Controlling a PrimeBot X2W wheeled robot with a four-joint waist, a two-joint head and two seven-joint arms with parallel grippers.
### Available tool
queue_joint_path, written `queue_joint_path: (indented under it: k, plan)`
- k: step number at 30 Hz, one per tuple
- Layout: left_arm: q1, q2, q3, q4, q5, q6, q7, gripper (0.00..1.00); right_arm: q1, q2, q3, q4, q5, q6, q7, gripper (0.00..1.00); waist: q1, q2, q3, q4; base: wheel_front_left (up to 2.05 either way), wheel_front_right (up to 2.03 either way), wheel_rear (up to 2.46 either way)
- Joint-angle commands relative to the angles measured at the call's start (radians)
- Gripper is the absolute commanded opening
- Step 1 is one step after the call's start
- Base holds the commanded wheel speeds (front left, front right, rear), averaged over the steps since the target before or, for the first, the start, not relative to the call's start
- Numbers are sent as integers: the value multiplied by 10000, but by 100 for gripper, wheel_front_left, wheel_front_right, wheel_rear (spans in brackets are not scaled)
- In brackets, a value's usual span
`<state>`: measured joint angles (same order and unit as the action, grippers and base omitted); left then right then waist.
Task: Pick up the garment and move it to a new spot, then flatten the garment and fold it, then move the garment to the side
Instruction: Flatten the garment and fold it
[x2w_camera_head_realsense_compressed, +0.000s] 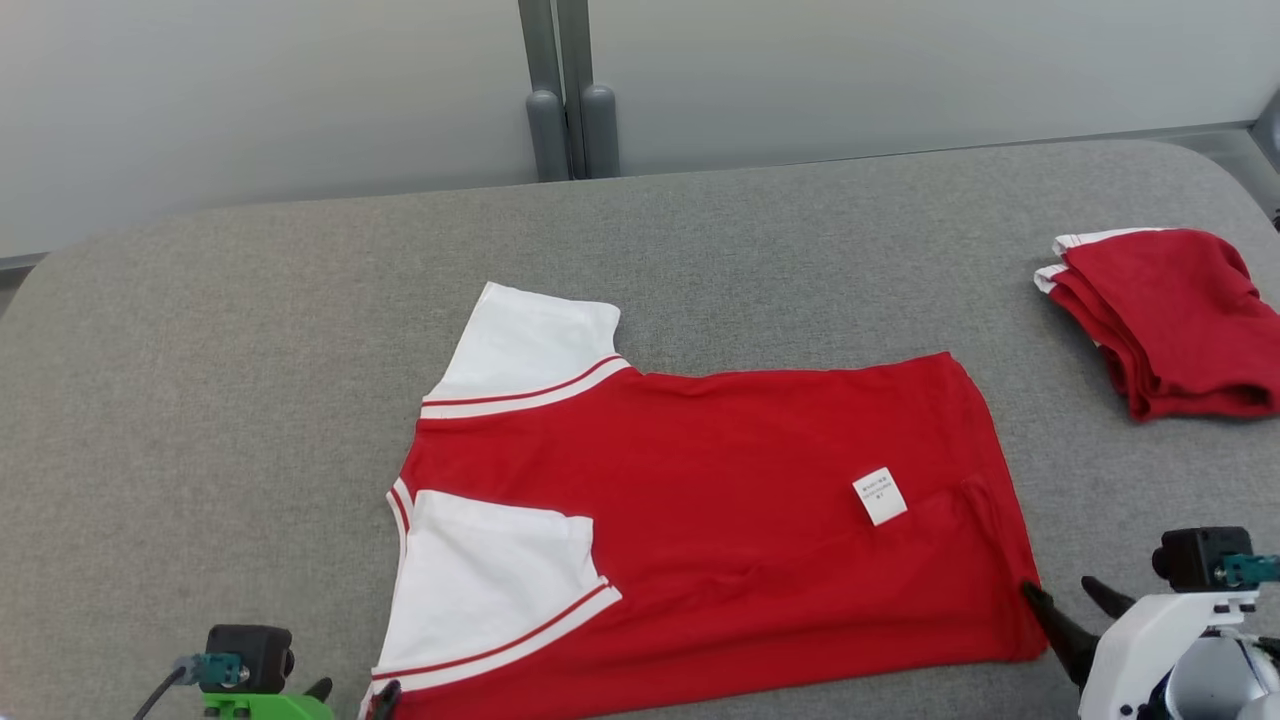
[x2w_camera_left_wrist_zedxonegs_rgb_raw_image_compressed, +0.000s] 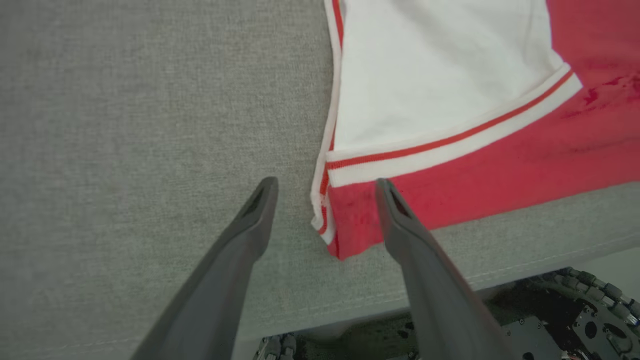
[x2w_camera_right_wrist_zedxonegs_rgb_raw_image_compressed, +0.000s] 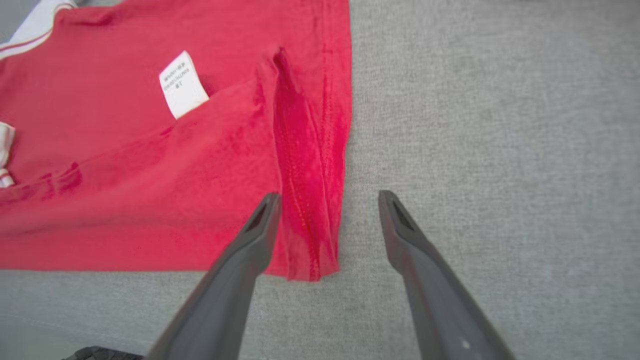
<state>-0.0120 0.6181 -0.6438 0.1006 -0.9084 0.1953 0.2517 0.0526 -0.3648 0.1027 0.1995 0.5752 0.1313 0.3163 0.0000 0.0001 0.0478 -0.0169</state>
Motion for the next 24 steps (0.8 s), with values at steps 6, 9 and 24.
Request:
queue_joint_path:
  k: [6, 9, 24]
  plan:
    - [-907, 495, 257, -680, 527, 139, -4, 100, -270, 92, -755, -1233, -451, -12, -482, 100, 0, -1, 137, -102, 0, 0, 0]
    - [-1654, 512, 287, -816, 798, 9, 158, 100, -628, 134, -943, -1358, -678, -12, -596, 100, 0, -1, 394, -149, 0, 0, 0]
    - [-7223, -328, -219, 1395, 1187, -2123, 2333, 100, -4900, 313, -160, 1327, -507, -11, -475, 100, 0, -1, 2869, -705, 0, 0, 0]
